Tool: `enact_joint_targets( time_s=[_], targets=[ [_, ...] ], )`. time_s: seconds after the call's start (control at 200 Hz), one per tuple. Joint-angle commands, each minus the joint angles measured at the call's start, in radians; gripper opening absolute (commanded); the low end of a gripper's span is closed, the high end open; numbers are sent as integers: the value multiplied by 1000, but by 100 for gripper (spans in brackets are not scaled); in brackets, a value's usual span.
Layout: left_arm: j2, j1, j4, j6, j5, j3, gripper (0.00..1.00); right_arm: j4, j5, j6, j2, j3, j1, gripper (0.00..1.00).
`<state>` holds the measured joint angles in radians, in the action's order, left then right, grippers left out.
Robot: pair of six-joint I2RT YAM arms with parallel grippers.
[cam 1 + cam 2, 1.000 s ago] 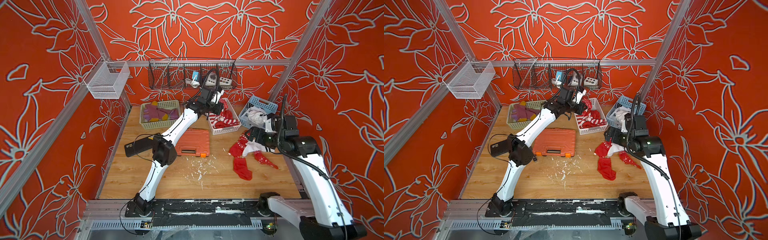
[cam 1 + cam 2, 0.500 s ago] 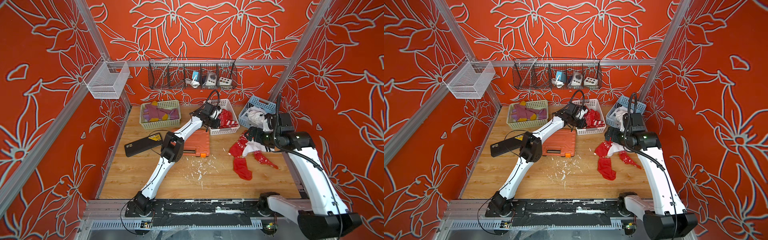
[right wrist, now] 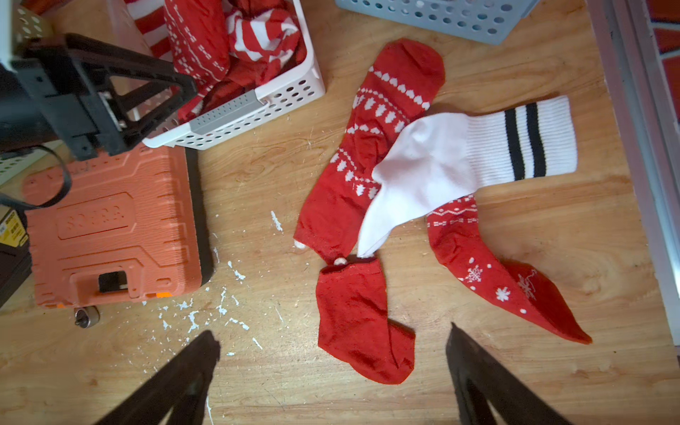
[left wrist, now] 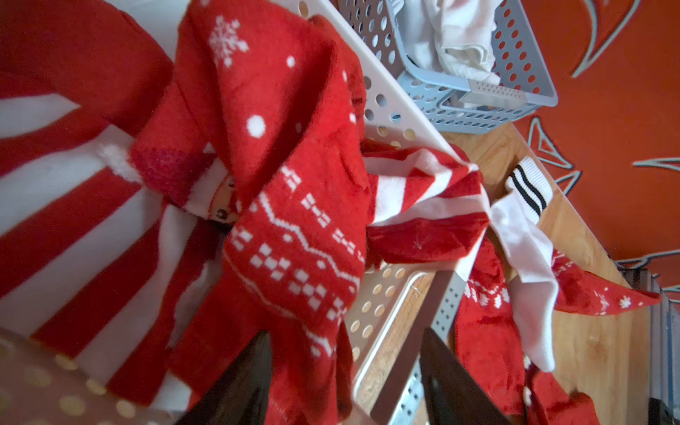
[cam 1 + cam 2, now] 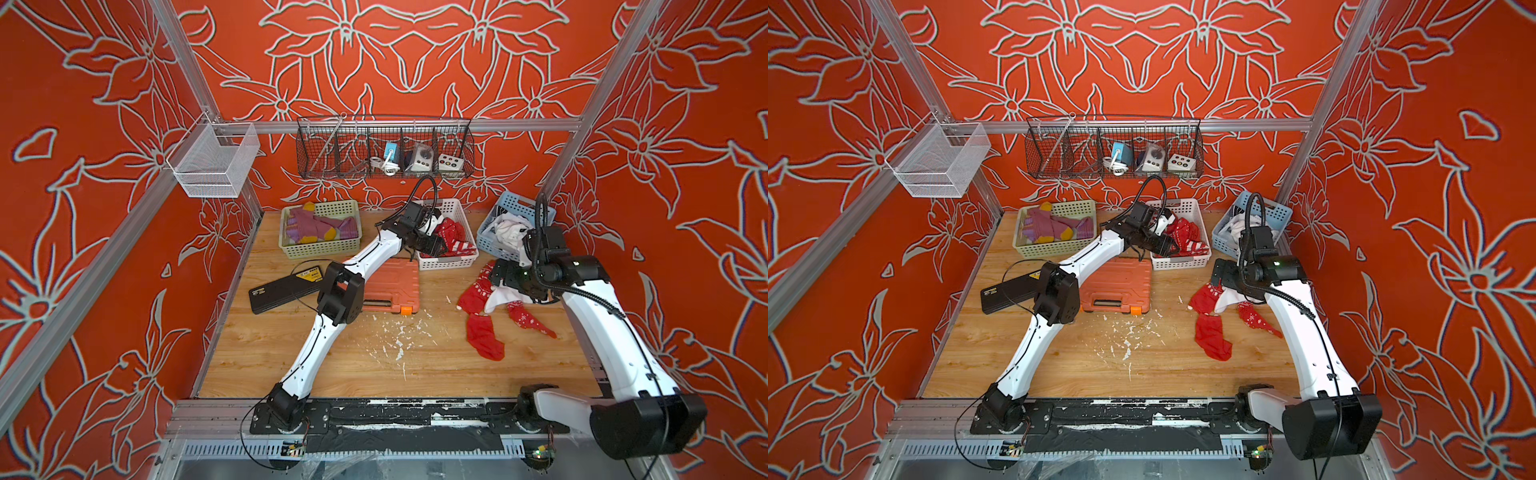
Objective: Sort the socks into the basket by color
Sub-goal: Place the sock in the bin, then pick up the sock from the center of the board.
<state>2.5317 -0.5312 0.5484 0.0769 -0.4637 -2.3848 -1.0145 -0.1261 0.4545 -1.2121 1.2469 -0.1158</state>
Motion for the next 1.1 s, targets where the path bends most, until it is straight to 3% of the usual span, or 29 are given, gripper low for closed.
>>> enact_joint_targets(
  time_s=[0.0, 0.12, 0.335, 0.635, 0.796, 0.981, 1.091],
  targets=[
    [-106, 17, 26, -20, -54, 14, 64, 14, 40, -2, -23, -15, 10, 98],
    [-158, 40, 28, -7, -84, 47, 65, 36, 42, -2, -70, -17, 11, 97],
    [-272, 76, 52, 11, -142, 105, 66, 83, 62, 17, -153, -70, 12, 83],
    [-475, 108, 80, 6, -139, 307, 66, 172, 79, 27, -286, -132, 12, 89],
    [-573, 136, 102, 3, -132, 385, 65, 214, 91, 30, -378, -126, 12, 88],
    [-681, 167, 123, 9, -137, 474, 65, 253, 141, 32, -455, -125, 16, 75],
    [-742, 185, 134, 13, -144, 523, 65, 258, 144, 34, -473, -124, 23, 55]
  ],
)
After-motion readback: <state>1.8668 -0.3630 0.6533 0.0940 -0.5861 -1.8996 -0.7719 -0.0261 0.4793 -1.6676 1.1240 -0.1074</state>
